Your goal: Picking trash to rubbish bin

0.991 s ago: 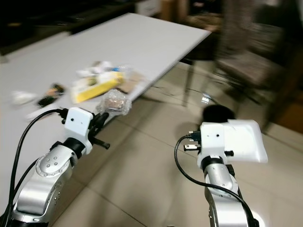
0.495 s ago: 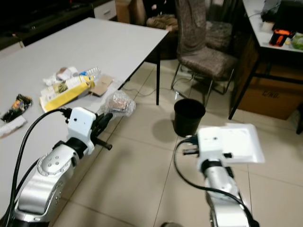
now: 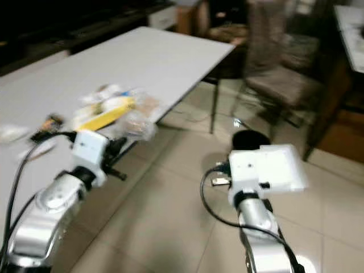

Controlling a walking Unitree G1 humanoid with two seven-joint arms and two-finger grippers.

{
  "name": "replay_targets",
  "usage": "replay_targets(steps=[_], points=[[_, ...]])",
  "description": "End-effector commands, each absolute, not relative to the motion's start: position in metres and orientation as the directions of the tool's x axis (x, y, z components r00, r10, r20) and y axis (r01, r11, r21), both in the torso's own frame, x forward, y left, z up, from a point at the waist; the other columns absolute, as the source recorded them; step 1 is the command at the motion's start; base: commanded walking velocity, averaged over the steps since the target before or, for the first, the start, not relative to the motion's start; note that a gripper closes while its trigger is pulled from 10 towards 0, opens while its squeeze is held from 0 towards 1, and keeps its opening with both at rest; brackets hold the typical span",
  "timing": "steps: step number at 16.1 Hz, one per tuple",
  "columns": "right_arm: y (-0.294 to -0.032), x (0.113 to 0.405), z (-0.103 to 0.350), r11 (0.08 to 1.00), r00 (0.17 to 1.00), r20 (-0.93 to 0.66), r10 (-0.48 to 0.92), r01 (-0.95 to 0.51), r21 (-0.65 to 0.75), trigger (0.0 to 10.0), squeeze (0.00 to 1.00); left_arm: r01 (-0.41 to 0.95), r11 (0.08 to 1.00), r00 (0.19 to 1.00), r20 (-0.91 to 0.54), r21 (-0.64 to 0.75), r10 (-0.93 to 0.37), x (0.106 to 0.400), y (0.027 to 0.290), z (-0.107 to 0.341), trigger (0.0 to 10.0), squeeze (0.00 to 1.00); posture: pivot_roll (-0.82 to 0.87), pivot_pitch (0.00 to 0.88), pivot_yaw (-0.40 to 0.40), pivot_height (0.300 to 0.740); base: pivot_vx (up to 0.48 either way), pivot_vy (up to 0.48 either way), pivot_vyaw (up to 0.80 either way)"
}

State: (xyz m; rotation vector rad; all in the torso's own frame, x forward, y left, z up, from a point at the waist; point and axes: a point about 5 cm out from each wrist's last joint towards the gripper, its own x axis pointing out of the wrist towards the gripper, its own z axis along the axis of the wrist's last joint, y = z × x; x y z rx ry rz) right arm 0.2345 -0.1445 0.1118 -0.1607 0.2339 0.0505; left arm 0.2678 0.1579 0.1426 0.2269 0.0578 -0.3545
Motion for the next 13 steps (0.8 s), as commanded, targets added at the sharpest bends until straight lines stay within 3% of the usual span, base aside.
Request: replay_targets(steps=[1, 7, 13], points=[[-0.158, 0.232, 0.111, 0.986, 0.97, -0.242, -0.023, -0.019, -0.169, 10.0, 0.0, 0.389, 0.897, 0.921, -0.075, 0.207, -0.382, 0.27, 0.146, 0.148, 10.0, 0.0, -0.07, 0.004, 0.019, 0.74, 0.345, 0.0, -0.74], [-0.155, 0.233, 0.109, 0.985, 0.969, -0.246, -0.013, -0.029, -0.169, 10.0, 0.0, 0.395, 0.895, 0.919, -0.083, 0.205, -0.387, 0.273, 0.144, 0.144, 10.0, 0.0, -0.08, 0.0, 0.02, 0.74, 0.349, 0.0, -0.77], [-0.159, 0.238, 0.104, 0.981, 0.965, -0.262, -0.023, -0.028, -0.191, 10.0, 0.0, 0.397, 0.894, 0.917, -0.129, 0.21, -0.377, 0.277, 0.143, 0.127, 10.0, 0.0, -0.08, 0.0, 0.019, 0.74, 0.348, 0.0, 0.0]])
